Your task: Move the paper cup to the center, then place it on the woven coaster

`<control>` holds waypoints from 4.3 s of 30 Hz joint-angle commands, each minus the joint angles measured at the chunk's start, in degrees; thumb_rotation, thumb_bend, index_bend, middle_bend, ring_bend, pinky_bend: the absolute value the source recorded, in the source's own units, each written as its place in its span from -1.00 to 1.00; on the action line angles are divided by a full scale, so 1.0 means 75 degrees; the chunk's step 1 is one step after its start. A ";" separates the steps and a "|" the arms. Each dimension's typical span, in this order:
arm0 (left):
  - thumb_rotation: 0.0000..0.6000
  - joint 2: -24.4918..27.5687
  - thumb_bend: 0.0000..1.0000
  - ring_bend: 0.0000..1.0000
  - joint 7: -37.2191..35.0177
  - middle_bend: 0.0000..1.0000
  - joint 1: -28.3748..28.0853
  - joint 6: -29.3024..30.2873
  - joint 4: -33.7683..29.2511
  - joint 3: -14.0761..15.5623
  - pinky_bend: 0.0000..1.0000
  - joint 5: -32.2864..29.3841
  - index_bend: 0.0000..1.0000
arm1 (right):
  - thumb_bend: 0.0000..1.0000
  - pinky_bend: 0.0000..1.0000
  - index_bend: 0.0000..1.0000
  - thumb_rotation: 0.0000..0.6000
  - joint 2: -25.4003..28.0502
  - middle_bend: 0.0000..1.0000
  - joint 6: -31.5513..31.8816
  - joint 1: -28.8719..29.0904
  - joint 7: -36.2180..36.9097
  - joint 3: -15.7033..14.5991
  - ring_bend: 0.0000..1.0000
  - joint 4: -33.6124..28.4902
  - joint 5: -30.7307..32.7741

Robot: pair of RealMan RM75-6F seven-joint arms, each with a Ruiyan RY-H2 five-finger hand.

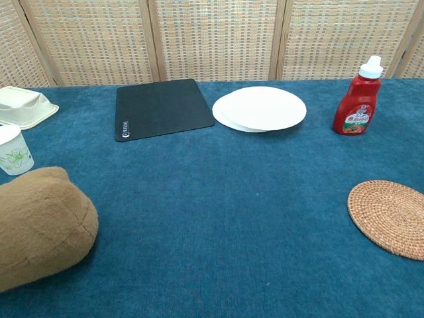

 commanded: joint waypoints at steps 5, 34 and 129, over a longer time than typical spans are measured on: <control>1.00 0.0126 -0.62 -1.00 0.0112 -1.00 -0.0928 -0.1613 0.0386 -0.0260 -1.00 -0.0817 -1.00 | -0.97 -1.00 -1.00 1.00 -0.0033 -1.00 -0.0028 0.0012 -0.0056 0.0015 -1.00 0.0029 0.0046; 1.00 -0.0664 -0.61 -1.00 0.2293 -1.00 -0.3193 -0.5252 0.1918 0.0061 -1.00 -0.3545 -1.00 | -0.96 -1.00 -1.00 1.00 -0.0057 -1.00 -0.0207 0.0043 0.0246 0.0113 -1.00 0.0260 0.0360; 1.00 -0.3015 -0.39 -1.00 0.7527 -1.00 -0.8258 -0.2600 -0.1182 -0.0462 -1.00 -0.8654 -0.38 | -0.97 -1.00 -1.00 1.00 0.0155 -1.00 -0.0203 -0.0108 0.1562 0.0337 -1.00 0.0624 0.0756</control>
